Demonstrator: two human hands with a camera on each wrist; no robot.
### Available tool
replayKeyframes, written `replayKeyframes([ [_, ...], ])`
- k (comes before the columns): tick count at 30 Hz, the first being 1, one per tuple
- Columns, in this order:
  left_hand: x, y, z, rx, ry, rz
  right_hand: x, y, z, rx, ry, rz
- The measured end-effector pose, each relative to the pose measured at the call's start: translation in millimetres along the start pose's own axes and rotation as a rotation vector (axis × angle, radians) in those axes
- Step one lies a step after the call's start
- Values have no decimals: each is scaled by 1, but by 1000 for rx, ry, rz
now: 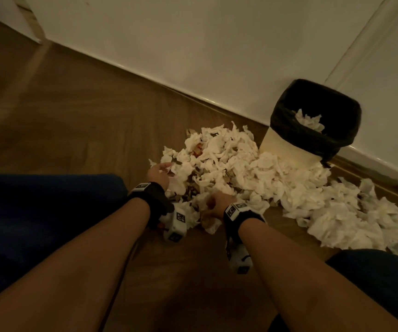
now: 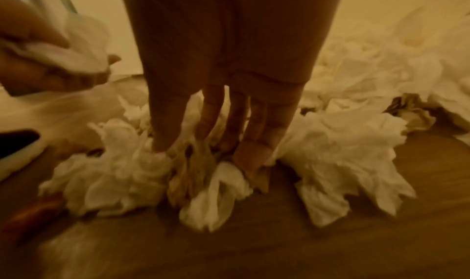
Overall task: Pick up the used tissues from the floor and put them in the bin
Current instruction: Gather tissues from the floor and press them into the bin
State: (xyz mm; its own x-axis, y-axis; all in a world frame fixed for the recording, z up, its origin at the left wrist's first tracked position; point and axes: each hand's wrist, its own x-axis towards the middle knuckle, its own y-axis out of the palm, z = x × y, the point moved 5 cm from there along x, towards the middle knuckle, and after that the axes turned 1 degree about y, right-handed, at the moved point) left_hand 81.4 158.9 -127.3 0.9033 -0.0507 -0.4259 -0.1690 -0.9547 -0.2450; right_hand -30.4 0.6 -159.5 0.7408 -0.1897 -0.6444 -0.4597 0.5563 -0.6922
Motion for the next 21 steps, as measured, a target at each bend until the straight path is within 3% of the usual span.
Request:
replayKeyframes([
  [2, -3, 0, 3, -90, -21, 10, 2, 13, 2, -64, 13, 11],
  [4, -5, -3, 5, -26, -31, -5, 2, 24, 3, -155, 39, 16],
  [13, -6, 3, 3, 177, -5, 65, 6, 19, 0, -58, 68, -118],
  [18, -8, 11, 4, 316, 37, 175, -8, -12, -16, 188, 104, -165],
  [21, -17, 21, 1, 169, 10, 239, -23, -29, -32, 509, 152, -203],
])
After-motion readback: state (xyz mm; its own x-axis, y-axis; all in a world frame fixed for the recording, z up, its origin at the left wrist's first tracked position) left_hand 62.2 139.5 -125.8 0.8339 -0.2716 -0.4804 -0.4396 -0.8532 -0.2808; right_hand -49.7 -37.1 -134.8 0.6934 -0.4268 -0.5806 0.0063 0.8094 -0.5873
